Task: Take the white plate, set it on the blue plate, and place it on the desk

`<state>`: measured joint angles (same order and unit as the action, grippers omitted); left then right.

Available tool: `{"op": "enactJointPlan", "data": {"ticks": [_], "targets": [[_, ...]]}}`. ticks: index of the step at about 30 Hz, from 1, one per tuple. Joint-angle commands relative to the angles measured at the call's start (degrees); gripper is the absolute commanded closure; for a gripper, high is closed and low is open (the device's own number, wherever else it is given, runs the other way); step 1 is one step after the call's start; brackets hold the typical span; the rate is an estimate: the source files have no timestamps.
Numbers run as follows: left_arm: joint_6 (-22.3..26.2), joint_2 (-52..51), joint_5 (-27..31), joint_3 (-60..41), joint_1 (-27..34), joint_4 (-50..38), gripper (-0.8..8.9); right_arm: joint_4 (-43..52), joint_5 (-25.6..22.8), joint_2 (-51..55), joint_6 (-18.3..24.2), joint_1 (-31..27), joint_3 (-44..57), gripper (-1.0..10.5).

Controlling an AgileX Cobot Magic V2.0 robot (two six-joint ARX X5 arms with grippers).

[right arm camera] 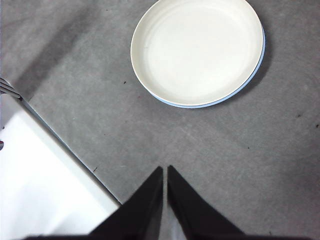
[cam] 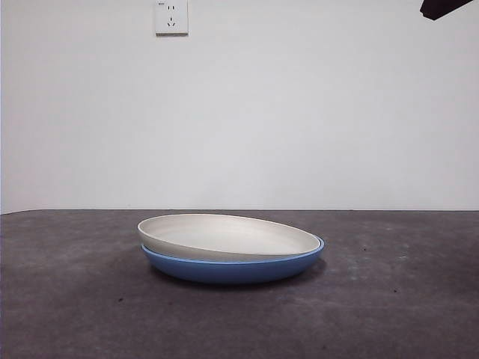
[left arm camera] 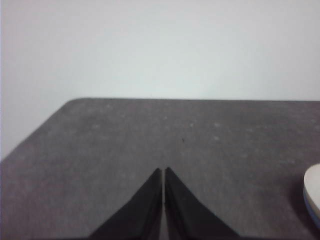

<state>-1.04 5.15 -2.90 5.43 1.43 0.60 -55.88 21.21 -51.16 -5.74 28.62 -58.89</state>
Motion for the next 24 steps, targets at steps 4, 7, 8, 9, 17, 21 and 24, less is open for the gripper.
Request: {"op": "enactJointPlan", "data": {"ticks": [4, 7, 8, 9, 17, 21, 24], "targets": [[-1.6, -3.3, 0.2, -3.0, 0.1, 2.2, 8.04, 0.6, 0.0, -0.4, 0.8, 0.5, -1.2, 9.4], [-1.5, -4.8, 0.2, -3.1, 0.1, 5.9, 8.04, 0.6, 0.0, -0.4, 0.8, 0.5, -1.2, 9.4], [-1.5, -5.0, 0.2, -3.2, 0.1, 6.5, 8.04, 0.6, 0.0, -0.4, 0.8, 0.5, -1.2, 9.4], [-1.5, -5.0, 0.2, -3.4, 0.1, 7.0, 8.04, 0.6, 0.0, -0.4, 0.8, 0.5, -1.2, 9.4], [-2.3, -5.0, 0.2, -4.8, 0.1, 9.4, 8.04, 0.6, 0.0, -0.4, 0.8, 0.5, -1.2, 9.4], [-2.3, -5.0, 0.2, -4.8, 0.1, 10.2, 8.04, 0.6, 0.0, -0.4, 0.8, 0.5, -1.2, 9.4], [-3.4, -5.0, 0.2, -4.8, 0.1, 10.1, 8.04, 0.6, 0.0, -0.4, 0.8, 0.5, -1.2, 9.4]]}}
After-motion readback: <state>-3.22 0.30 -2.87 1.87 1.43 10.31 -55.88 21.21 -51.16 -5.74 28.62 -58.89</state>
